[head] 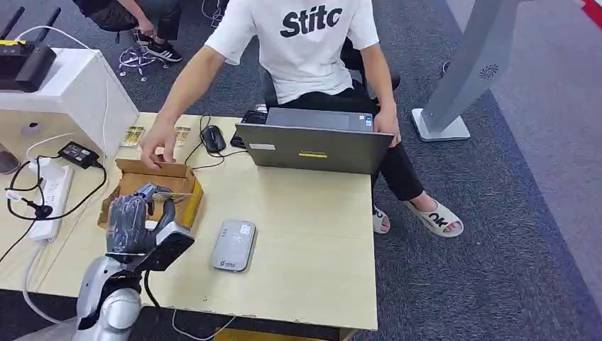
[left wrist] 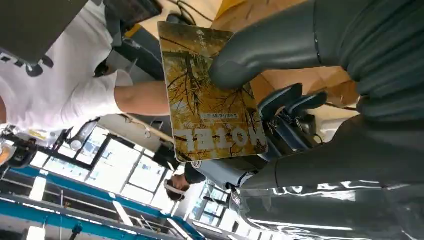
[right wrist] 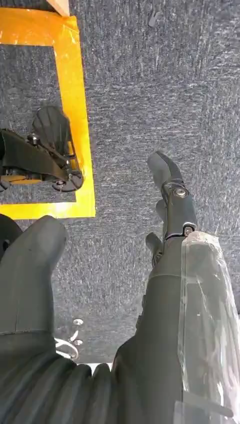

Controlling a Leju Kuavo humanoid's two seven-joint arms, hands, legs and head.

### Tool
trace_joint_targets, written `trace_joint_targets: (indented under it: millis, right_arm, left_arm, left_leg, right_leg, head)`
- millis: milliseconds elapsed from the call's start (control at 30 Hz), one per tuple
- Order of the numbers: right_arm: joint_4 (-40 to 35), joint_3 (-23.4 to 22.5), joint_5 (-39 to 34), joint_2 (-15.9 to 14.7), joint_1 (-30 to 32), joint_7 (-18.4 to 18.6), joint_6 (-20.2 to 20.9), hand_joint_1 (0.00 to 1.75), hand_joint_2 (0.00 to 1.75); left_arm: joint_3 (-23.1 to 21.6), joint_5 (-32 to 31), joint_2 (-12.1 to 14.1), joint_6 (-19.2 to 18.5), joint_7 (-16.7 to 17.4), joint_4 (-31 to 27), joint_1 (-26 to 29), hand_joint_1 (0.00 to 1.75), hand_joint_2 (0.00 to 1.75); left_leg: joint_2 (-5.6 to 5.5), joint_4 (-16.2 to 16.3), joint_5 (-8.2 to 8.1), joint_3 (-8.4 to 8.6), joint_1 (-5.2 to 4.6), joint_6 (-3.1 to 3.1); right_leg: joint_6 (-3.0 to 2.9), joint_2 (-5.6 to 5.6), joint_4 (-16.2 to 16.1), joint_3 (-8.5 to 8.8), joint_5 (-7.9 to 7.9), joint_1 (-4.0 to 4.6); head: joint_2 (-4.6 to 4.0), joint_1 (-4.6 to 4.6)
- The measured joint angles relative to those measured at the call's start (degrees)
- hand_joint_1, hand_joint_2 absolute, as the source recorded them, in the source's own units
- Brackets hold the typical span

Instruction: Pass the card to the sensor for recognition and then transmit it.

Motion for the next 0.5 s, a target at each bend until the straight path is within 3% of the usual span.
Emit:
trace_joint_targets:
  millis: [500]
  right_arm:
    - [0.17,0.00,0.81,0.02,-0.02,0.28,0.39,0.00,1.75]
  left_arm:
    - [-1.55,-3.06,-0.02,0.57,1.09,6.88,0.59,1.75,1.75]
  left_leg:
    - [0.00,0.00,0.00,-0.01,0.00,0.00]
  right_leg:
    - [0.00,0.00,0.00,-0.01,-0.01,0.00]
  head:
    - [0.00,0.00]
